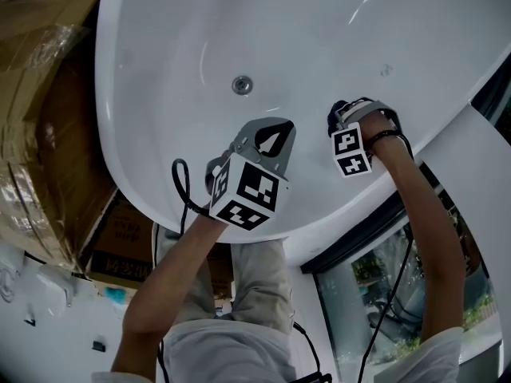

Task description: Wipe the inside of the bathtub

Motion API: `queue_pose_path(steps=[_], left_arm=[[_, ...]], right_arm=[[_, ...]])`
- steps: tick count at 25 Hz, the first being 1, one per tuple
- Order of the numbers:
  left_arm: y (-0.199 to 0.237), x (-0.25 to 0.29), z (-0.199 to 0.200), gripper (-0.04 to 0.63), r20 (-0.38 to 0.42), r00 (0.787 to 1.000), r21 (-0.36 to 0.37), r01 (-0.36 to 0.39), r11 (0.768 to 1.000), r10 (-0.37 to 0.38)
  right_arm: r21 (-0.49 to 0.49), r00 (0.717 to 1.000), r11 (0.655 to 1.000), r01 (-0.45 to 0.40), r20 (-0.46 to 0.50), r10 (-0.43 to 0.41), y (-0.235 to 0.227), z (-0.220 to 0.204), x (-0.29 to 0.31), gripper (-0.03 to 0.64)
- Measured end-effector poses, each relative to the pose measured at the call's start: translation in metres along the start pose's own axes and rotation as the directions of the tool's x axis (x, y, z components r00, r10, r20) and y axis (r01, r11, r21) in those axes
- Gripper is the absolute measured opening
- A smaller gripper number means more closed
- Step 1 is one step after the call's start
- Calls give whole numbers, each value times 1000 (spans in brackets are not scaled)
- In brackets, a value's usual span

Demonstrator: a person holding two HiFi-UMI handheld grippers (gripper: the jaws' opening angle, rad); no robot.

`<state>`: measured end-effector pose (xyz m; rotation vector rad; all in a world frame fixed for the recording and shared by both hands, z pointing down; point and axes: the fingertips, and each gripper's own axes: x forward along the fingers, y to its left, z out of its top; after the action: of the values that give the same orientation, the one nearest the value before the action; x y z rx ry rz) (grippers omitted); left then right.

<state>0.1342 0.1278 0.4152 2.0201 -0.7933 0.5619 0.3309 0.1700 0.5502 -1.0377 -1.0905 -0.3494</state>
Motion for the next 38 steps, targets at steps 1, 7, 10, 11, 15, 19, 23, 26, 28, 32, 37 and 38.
queue_pose_path(steps=[1, 7, 10, 11, 15, 19, 23, 26, 28, 32, 37, 38], left_arm=[[0, 0, -1, -2, -2, 1000, 0, 0, 1000, 0], [1, -3, -5, -2, -7, 1000, 5, -2, 1000, 2], [3, -4, -6, -2, -6, 1000, 7, -4, 1000, 4], [3, -4, -6, -2, -5, 1000, 7, -5, 1000, 5], [5, -6, -7, -2, -4, 1000, 3, -7, 1000, 7], [1, -7, -6, -2, 0, 1000, 8, -1, 1000, 1], [0, -7, -7, -2, 0, 1000, 10, 0, 1000, 0], [-1, -7, -8, -2, -1, 1000, 9, -1, 1000, 1], [-3, -7, -9, -2, -2, 1000, 10, 0, 1000, 0], [-5, -6, -9, -2, -3, 1000, 10, 3, 1000, -3], [-6, -5, -9, -2, -6, 1000, 10, 5, 1000, -5], [-6, -5, -9, -2, -4, 1000, 9, 5, 1000, -5]], right_arm=[[-3, 1000, 1000, -1, 6, 1, 2, 7, 2, 63], [-3, 998, 1000, -23, 62, 23, 13, 48, 13, 63], [-16, 996, 1000, -23, 83, 24, 20, 67, 16, 63], [-29, 996, 999, -15, 83, 18, 22, 72, 17, 63], [-50, 994, 999, -3, 108, 9, 30, 95, 19, 63], [-49, 989, 999, -13, 149, 20, 38, 119, 17, 63], [-40, 983, 999, -15, 181, 23, 42, 136, 14, 63], [-29, 976, 999, -25, 217, 31, 45, 149, 10, 63], [-25, 968, 999, -23, 250, 29, 46, 157, 5, 63], [-30, 950, 999, 25, 311, -14, 46, 173, -6, 63], [17, 945, 996, 85, 316, -86, 32, 159, -14, 63], [29, 947, 995, 99, 305, -103, 27, 150, -14, 63]])
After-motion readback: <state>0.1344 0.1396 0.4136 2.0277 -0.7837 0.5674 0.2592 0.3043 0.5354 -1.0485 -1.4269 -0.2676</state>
